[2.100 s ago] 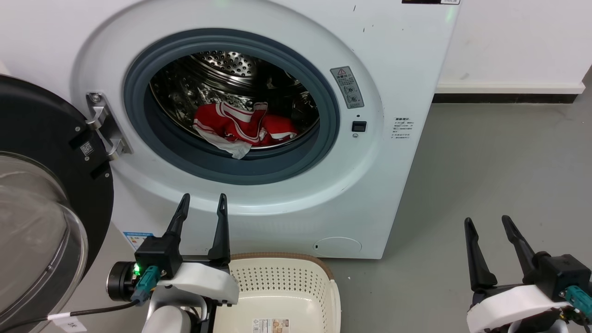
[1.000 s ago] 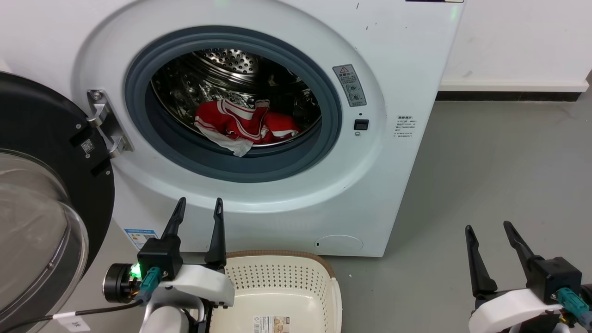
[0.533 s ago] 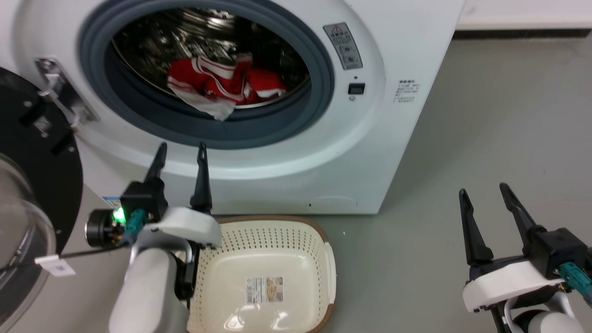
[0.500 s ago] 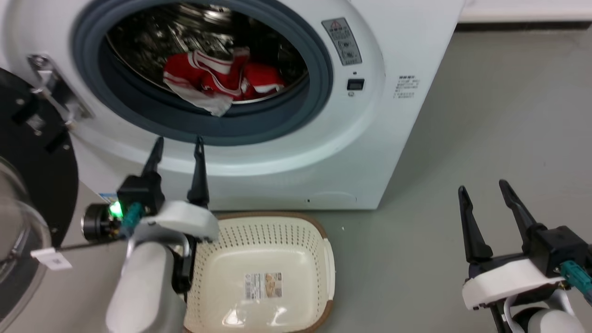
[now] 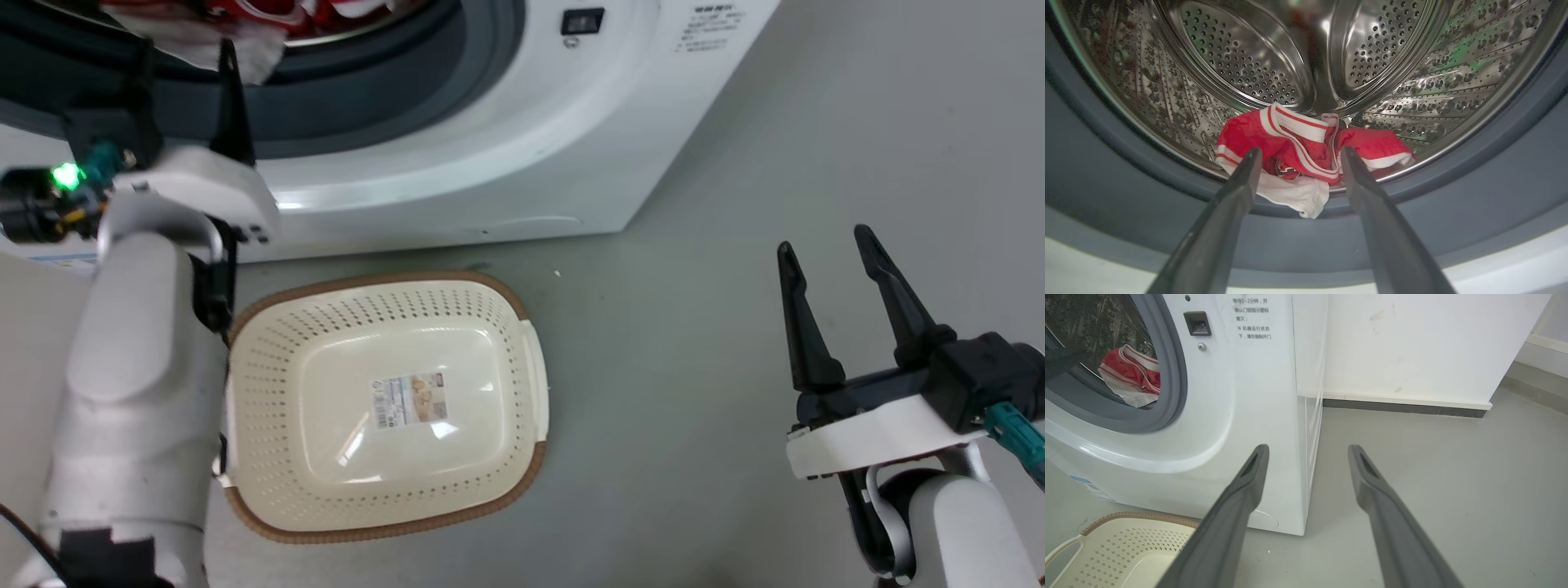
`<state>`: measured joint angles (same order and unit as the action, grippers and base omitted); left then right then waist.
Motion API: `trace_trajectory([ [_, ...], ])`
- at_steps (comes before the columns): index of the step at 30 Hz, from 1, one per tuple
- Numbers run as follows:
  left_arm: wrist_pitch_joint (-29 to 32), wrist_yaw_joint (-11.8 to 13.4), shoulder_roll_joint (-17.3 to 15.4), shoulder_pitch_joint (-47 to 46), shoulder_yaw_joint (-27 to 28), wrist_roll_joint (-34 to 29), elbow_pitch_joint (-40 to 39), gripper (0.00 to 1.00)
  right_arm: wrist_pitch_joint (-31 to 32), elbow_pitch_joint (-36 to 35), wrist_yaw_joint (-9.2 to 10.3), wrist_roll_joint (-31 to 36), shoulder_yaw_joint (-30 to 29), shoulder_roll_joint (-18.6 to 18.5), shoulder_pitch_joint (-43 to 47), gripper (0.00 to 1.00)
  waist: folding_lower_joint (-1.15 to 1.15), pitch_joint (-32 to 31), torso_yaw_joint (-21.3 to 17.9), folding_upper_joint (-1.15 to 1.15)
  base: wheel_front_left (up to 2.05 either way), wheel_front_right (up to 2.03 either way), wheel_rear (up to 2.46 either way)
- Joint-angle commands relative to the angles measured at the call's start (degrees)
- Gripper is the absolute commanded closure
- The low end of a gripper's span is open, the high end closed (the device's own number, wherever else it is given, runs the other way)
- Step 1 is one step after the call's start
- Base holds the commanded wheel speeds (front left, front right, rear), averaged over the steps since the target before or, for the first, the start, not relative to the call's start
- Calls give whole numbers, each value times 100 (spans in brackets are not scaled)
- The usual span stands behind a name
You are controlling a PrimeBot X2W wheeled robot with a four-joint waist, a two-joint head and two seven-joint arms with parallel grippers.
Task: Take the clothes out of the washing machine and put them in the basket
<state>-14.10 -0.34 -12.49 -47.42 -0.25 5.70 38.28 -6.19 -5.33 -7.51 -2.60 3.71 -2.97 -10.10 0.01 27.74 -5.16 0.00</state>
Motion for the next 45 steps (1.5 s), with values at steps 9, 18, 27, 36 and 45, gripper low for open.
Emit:
trace_trajectory([
  [9,511,-107,-565,-1340,-115,-186,819,0,-248,271,4,-271,206,17,-364,0,-1,711,-604,0,0,0,0],
  [18,1544,-363,-1114,-2679,-455,-462,1544,0,-468,556,4,-533,433,17,-615,0,-1,1060,-895,0,0,0,0],
  [27,3005,-613,-1412,-3603,-857,-609,2174,0,-623,840,4,-794,653,17,-856,0,-1,1338,-1111,0,0,0,0],
  [36,4413,-696,-1636,-3919,-1179,-617,2549,0,-744,1062,4,-1019,804,16,-1031,0,-1,1506,-1267,0,0,0,0],
  [45,4555,-470,-1718,-3765,-1169,-494,2220,100,-804,1227,4,-1080,803,16,-1134,0,-1,1490,-1256,0,0,0,0],
])
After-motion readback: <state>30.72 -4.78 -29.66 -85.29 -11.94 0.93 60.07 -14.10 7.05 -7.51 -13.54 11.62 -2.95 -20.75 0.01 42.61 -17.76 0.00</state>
